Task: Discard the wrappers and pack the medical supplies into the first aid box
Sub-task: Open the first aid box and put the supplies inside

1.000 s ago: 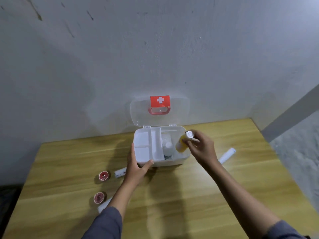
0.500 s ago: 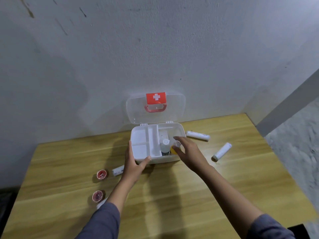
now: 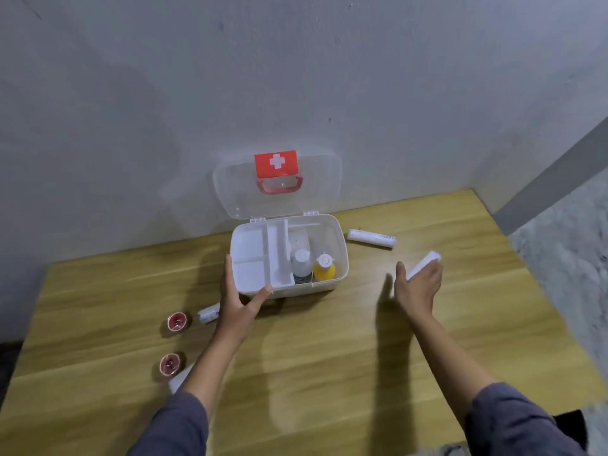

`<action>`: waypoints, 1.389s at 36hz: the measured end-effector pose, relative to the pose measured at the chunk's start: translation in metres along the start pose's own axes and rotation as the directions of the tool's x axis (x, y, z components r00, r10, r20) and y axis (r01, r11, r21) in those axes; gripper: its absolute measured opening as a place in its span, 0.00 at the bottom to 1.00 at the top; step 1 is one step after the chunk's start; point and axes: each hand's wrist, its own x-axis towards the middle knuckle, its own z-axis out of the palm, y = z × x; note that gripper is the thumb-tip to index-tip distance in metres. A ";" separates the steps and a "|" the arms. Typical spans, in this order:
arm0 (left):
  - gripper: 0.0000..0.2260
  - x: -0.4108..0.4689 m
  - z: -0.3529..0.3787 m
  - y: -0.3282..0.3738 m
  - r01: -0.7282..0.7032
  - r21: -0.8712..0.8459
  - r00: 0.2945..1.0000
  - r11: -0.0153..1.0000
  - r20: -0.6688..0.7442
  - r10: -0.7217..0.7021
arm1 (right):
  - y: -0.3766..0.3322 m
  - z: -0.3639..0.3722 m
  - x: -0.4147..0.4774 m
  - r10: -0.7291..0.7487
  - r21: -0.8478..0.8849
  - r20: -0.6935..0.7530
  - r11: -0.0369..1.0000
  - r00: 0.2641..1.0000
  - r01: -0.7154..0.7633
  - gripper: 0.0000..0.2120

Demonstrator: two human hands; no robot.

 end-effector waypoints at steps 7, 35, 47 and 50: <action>0.40 -0.002 0.006 0.001 -0.010 -0.027 0.998 1.000 -0.064 0.008 | -0.010 0.009 0.034 -0.100 -0.082 0.015 0.991 0.995 0.101 0.35; 0.43 0.001 0.005 -0.002 -0.001 -0.090 0.997 0.996 -0.073 -0.005 | -0.052 0.033 0.025 -0.462 0.018 0.231 0.882 0.856 0.471 0.16; 0.41 0.000 0.001 -0.001 -0.008 -0.090 1.000 0.996 -0.023 0.006 | -0.108 0.002 -0.034 -0.556 0.661 0.142 0.669 0.819 0.340 0.17; 0.42 0.001 -0.001 -0.003 -0.007 -0.080 1.000 0.997 -0.019 0.005 | -0.114 0.009 -0.037 -0.571 0.678 0.201 0.668 0.796 0.308 0.16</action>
